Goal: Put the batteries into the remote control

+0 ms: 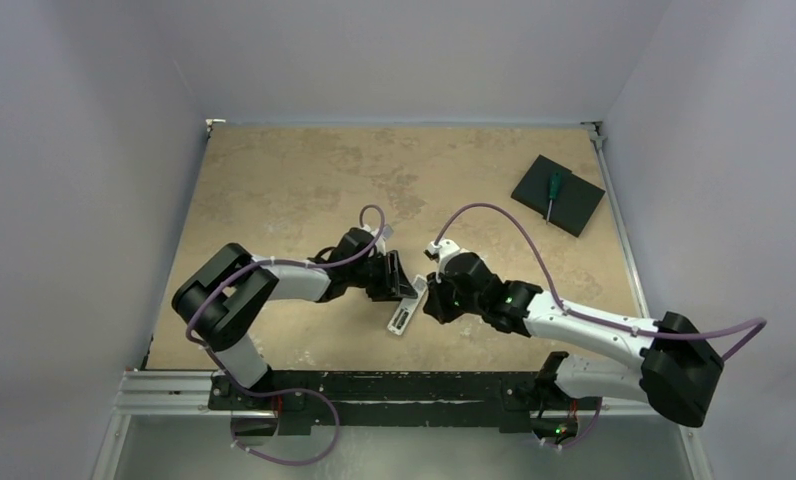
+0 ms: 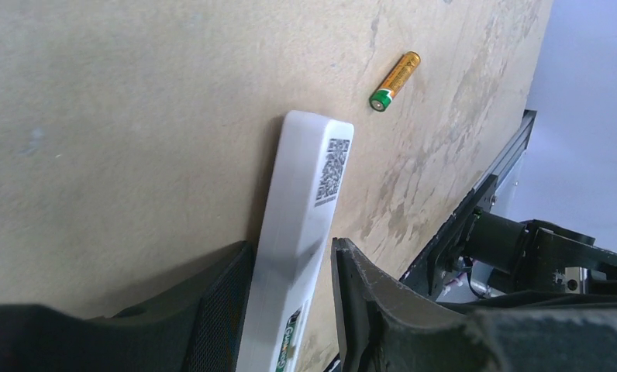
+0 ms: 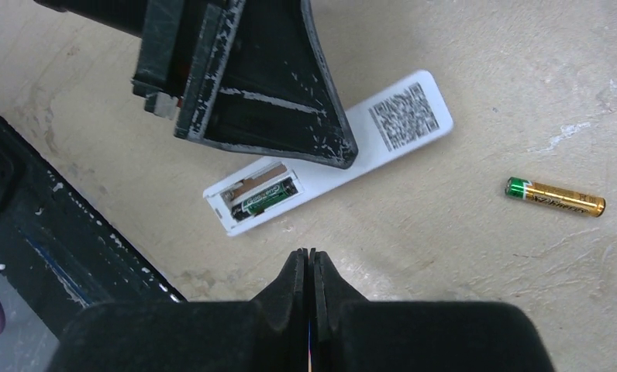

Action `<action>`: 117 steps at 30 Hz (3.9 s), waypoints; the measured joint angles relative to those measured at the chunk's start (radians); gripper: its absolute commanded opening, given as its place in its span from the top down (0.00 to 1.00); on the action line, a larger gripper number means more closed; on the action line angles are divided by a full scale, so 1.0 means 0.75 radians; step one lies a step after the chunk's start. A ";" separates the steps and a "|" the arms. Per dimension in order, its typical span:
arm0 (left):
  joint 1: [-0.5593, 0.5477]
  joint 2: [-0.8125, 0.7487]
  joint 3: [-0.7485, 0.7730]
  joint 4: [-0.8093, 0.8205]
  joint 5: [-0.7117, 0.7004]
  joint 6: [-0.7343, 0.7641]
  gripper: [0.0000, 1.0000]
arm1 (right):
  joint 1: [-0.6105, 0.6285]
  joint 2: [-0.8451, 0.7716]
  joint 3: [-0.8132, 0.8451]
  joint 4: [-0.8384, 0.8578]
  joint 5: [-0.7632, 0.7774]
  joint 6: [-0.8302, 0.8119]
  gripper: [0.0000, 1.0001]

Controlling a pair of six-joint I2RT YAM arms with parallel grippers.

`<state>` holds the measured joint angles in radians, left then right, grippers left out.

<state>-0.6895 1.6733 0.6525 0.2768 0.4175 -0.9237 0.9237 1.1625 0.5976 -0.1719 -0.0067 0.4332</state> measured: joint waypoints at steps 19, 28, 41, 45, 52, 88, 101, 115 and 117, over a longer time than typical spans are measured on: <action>-0.146 0.117 0.139 -0.005 -0.018 0.009 0.58 | 0.001 -0.131 -0.042 -0.028 0.033 0.047 0.90; -0.212 0.156 0.204 -0.035 -0.031 0.061 0.58 | 0.001 -0.147 -0.042 -0.046 0.062 0.055 0.77; -0.237 0.129 0.283 -0.211 -0.135 0.212 0.54 | 0.001 -0.160 -0.042 -0.071 0.102 0.067 0.65; -0.237 0.097 0.285 -0.274 -0.193 0.252 0.54 | 0.001 -0.186 -0.042 -0.073 0.139 0.076 0.61; -0.237 0.001 0.285 -0.403 -0.326 0.304 0.54 | 0.001 -0.288 -0.042 -0.081 0.204 0.112 0.55; -0.238 -0.378 0.063 -0.572 -0.443 0.316 0.54 | 0.001 0.274 0.091 -0.453 0.761 0.602 1.00; -0.237 -0.447 0.012 -0.580 -0.475 0.315 0.52 | 0.001 0.310 0.092 -0.340 0.706 0.547 1.00; -0.237 -0.469 -0.016 -0.580 -0.475 0.305 0.52 | -0.003 0.249 0.007 -0.199 0.616 0.435 1.00; -0.237 -0.474 -0.018 -0.580 -0.475 0.305 0.52 | -0.005 0.227 -0.013 -0.175 0.598 0.421 1.00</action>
<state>-0.8673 1.3178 0.6388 -0.1581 0.0616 -0.6952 0.9203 1.3331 0.5877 -0.3035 0.4416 0.7486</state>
